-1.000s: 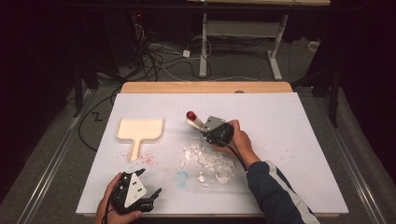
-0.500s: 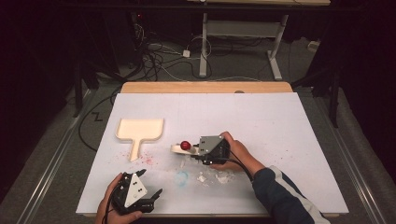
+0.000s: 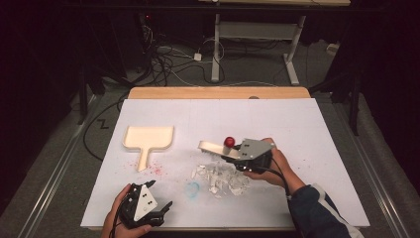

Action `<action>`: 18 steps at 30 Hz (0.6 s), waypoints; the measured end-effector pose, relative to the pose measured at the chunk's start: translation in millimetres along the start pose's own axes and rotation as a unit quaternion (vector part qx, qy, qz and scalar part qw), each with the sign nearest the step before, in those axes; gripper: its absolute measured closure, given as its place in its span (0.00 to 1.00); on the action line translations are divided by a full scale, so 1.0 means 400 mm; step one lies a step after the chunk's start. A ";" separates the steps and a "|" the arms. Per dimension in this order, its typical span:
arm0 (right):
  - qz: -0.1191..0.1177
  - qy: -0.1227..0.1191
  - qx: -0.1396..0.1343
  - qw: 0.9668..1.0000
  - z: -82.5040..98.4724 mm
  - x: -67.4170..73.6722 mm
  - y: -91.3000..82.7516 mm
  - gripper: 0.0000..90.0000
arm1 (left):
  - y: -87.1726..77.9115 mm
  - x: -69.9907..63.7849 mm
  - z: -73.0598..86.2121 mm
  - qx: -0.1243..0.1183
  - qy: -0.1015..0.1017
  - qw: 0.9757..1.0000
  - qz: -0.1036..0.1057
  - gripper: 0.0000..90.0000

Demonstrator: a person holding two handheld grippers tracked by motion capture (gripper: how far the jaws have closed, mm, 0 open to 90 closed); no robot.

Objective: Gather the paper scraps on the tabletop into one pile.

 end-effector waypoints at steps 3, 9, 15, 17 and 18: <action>0.026 0.037 0.017 0.999 0.024 -0.012 -0.063 0.75 | 0.000 -0.002 -0.001 0.001 0.004 1.000 -0.001 0.19; 0.094 0.121 0.076 0.985 0.099 -0.022 -0.168 0.75 | -0.001 -0.005 -0.002 0.003 0.008 1.000 -0.001 0.19; 0.139 0.185 0.142 0.962 0.148 -0.001 -0.190 0.75 | -0.006 -0.007 -0.006 -0.001 0.013 1.000 -0.001 0.19; 0.139 0.202 0.157 0.957 0.162 0.013 -0.183 0.75 | -0.006 -0.007 -0.005 -0.002 0.012 1.000 0.001 0.19; 0.139 0.210 0.169 0.953 0.173 0.024 -0.173 0.75 | -0.005 -0.007 -0.005 -0.001 0.013 1.000 0.001 0.19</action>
Point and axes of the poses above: each handheld gripper's, and its own axes: y roughly forward along the jaws, z roughly out of its underside, x roughly to its left, the point moved 4 cm from there along y, roughly forward along the jaws, and after that the axes turned 10 degrees about -y, right-handed, at the moved point
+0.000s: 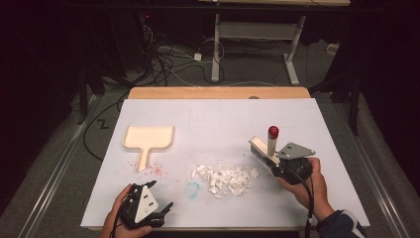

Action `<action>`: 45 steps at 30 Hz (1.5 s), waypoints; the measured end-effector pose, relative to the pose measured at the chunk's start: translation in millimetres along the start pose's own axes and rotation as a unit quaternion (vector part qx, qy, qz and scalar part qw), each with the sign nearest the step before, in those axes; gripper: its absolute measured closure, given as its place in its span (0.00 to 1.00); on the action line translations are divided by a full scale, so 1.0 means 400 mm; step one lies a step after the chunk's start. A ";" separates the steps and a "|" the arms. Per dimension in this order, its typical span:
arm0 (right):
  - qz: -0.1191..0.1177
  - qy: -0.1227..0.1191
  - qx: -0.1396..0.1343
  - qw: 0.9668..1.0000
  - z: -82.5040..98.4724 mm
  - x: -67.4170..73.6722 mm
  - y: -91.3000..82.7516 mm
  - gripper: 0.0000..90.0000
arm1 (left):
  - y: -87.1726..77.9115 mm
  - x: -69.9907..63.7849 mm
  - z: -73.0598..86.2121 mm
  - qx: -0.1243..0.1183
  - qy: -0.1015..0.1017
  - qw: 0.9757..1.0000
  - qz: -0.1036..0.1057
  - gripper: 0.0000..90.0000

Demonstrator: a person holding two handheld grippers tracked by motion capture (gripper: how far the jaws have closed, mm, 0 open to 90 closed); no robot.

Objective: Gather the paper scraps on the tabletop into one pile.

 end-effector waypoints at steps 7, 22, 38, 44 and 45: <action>0.021 0.026 0.025 0.999 0.005 0.047 0.034 0.75 | 0.001 -0.005 -0.001 0.002 0.005 1.000 0.004 0.19; 0.008 0.021 -0.031 0.999 -0.143 0.237 0.109 0.75 | 0.002 -0.009 -0.004 -0.001 0.007 1.000 0.008 0.19; -0.006 0.045 -0.058 0.997 -0.089 0.110 -0.010 0.75 | 0.001 -0.012 -0.003 0.007 0.014 1.000 0.005 0.19; -0.019 0.024 -0.034 0.999 -0.028 0.093 -0.067 0.75 | 0.001 -0.012 0.001 0.011 0.017 1.000 0.009 0.20; -0.023 0.022 -0.031 0.999 -0.019 0.092 -0.075 0.75 | 0.001 -0.012 0.001 0.011 0.017 1.000 0.008 0.20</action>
Point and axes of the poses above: each handheld gripper's, and its own axes: y roughly forward along the jaws, z roughly out of its underside, x roughly to its left, the point moved 4 cm from there along y, roughly forward along the jaws, and after that the axes turned 10 degrees about -y, right-handed, at the moved point
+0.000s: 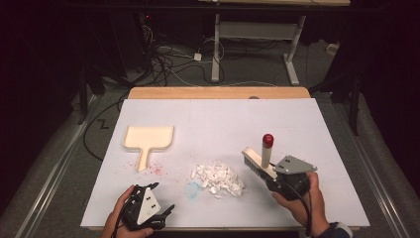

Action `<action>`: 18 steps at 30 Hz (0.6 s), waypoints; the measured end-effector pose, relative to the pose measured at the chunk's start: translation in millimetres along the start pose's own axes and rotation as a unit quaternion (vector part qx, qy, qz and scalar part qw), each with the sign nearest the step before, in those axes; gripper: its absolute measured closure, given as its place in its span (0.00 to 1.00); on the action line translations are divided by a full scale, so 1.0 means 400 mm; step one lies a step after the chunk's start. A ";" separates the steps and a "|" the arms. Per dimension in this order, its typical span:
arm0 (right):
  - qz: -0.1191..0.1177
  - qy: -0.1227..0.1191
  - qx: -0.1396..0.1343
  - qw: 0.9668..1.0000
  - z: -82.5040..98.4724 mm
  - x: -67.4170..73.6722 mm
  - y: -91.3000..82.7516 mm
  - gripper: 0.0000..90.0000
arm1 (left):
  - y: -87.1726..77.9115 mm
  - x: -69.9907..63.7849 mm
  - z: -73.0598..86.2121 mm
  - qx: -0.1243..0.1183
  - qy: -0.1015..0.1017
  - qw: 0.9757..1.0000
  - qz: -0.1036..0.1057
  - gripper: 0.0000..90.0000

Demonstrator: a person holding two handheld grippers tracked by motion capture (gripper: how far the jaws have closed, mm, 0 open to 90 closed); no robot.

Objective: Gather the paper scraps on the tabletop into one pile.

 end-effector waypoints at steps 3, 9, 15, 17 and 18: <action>-0.025 0.000 0.009 1.000 0.037 -0.005 -0.041 0.75 | 0.003 -0.002 0.001 0.002 0.000 1.000 0.002 0.20; -0.085 -0.008 0.031 0.996 0.085 0.042 -0.071 0.75 | 0.005 -0.004 -0.003 0.003 0.001 1.000 0.001 0.20; -0.111 -0.041 0.026 0.993 0.050 0.117 -0.039 0.75 | 0.001 -0.001 -0.004 -0.003 -0.003 1.000 -0.001 0.20; -0.113 -0.039 0.022 0.993 0.034 0.128 -0.024 0.75 | 0.001 0.003 -0.004 -0.005 -0.007 1.000 -0.001 0.20; -0.118 -0.037 0.019 0.992 0.023 0.134 -0.017 0.75 | 0.000 0.004 -0.004 -0.005 -0.007 1.000 -0.001 0.20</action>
Point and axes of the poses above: each handheld gripper's, and its own axes: y roughly forward along the jaws, z roughly out of its underside, x roughly to its left, the point moved 4 cm from there along y, roughly forward along the jaws, and after that the axes turned 10 degrees about -y, right-handed, at the moved point
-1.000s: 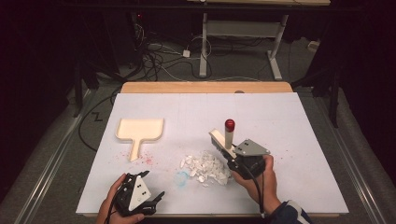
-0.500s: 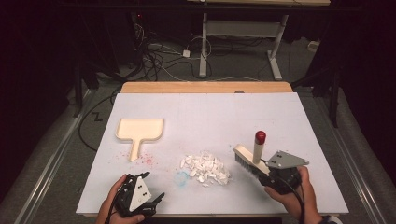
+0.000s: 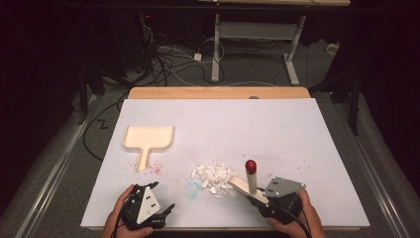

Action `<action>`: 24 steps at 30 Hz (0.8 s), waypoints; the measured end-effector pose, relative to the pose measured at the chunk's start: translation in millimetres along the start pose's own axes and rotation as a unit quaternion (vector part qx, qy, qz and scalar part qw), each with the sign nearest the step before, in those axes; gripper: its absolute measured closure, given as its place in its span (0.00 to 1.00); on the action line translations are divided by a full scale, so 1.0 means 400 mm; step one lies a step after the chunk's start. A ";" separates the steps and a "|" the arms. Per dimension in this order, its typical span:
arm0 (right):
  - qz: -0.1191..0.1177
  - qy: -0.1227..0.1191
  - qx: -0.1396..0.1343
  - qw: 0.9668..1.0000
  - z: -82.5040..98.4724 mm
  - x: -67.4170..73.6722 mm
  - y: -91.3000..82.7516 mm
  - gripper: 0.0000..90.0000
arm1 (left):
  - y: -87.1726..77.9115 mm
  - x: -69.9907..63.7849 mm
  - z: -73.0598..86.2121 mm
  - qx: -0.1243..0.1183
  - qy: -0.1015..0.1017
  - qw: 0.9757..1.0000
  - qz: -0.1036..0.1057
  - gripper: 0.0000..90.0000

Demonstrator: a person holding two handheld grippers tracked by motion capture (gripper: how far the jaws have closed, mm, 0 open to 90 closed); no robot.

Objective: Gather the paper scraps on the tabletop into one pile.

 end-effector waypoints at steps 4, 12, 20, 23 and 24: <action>-0.002 -0.007 -0.017 1.000 -0.050 0.010 0.036 0.75 | 0.000 -0.001 -0.002 -0.002 0.000 1.000 0.001 0.20; -0.002 -0.029 -0.035 0.999 -0.099 0.013 0.049 0.75 | -0.002 0.001 0.000 -0.002 0.003 1.000 0.000 0.20; -0.006 -0.025 -0.079 0.997 -0.101 -0.013 -0.048 0.75 | -0.004 0.000 -0.002 -0.002 0.004 1.000 -0.004 0.20; 0.000 -0.028 -0.076 0.997 -0.089 -0.016 -0.072 0.75 | -0.003 -0.001 -0.001 0.001 0.007 1.000 -0.005 0.20; 0.002 -0.029 -0.073 0.997 -0.083 -0.018 -0.078 0.75 | -0.004 -0.002 0.000 0.000 0.007 1.000 -0.005 0.20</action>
Point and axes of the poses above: each handheld gripper's, and its own axes: y roughly forward along the jaws, z roughly out of its underside, x roughly to its left, the point moved 4 cm from there along y, roughly forward along the jaws, and after that the axes turned 10 degrees about -y, right-handed, at the moved point
